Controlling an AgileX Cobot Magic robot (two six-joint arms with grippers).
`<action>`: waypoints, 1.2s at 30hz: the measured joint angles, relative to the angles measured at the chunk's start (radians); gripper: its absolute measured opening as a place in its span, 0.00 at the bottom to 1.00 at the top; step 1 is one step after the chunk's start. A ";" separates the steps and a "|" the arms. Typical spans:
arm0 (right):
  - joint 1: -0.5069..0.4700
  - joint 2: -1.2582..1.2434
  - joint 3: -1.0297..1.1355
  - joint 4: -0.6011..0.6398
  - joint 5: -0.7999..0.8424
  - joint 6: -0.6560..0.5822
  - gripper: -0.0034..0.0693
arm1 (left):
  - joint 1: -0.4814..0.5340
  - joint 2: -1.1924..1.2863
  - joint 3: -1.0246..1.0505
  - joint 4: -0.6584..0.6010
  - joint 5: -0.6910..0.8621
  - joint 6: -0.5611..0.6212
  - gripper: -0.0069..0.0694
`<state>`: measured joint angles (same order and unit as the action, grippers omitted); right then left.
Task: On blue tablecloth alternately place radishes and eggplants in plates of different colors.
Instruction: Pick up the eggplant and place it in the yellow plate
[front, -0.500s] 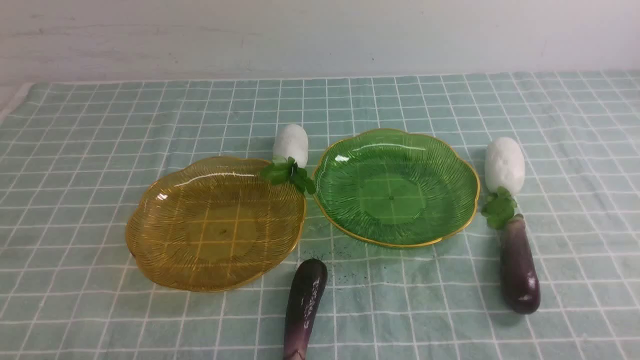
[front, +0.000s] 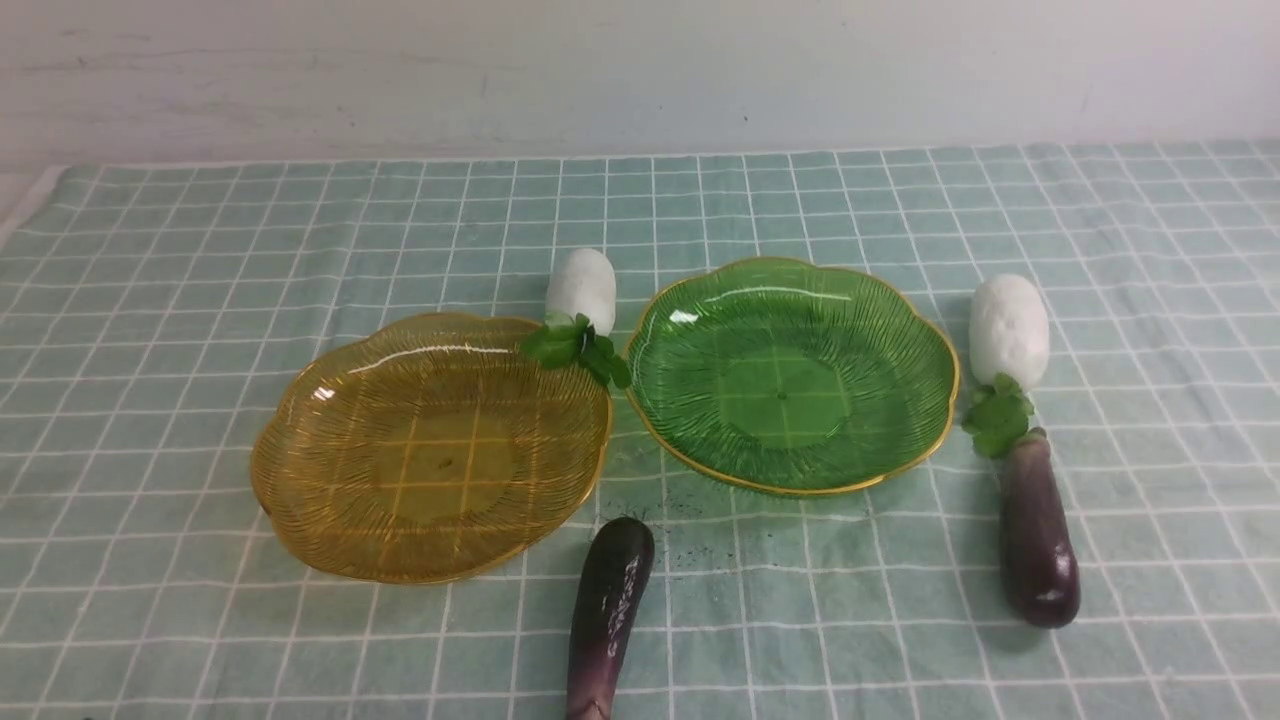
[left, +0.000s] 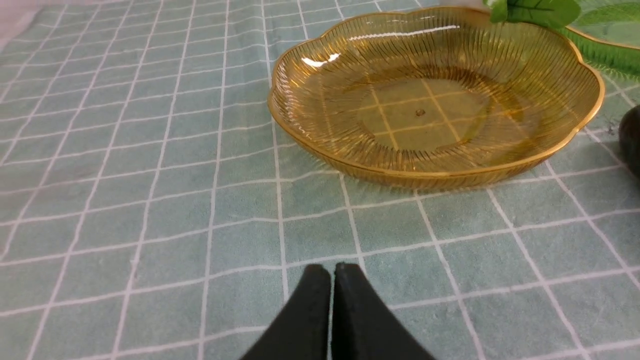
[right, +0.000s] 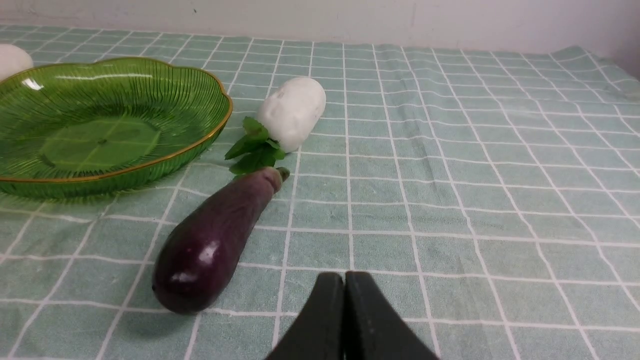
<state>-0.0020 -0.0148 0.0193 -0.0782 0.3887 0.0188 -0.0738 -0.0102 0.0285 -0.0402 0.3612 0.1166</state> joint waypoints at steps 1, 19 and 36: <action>0.000 0.000 0.000 0.000 0.000 0.000 0.03 | 0.000 0.000 0.000 -0.021 -0.029 -0.020 0.08; 0.000 0.000 0.002 0.008 -0.015 0.000 0.03 | 0.000 0.000 -0.037 -0.447 -0.688 -0.276 0.08; 0.000 0.000 0.011 0.710 -0.395 0.110 0.03 | 0.000 0.942 -0.844 -0.299 0.659 -0.067 0.08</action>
<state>-0.0020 -0.0148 0.0302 0.6320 -0.0058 0.1288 -0.0738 0.9317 -0.8158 -0.3390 1.0200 0.0497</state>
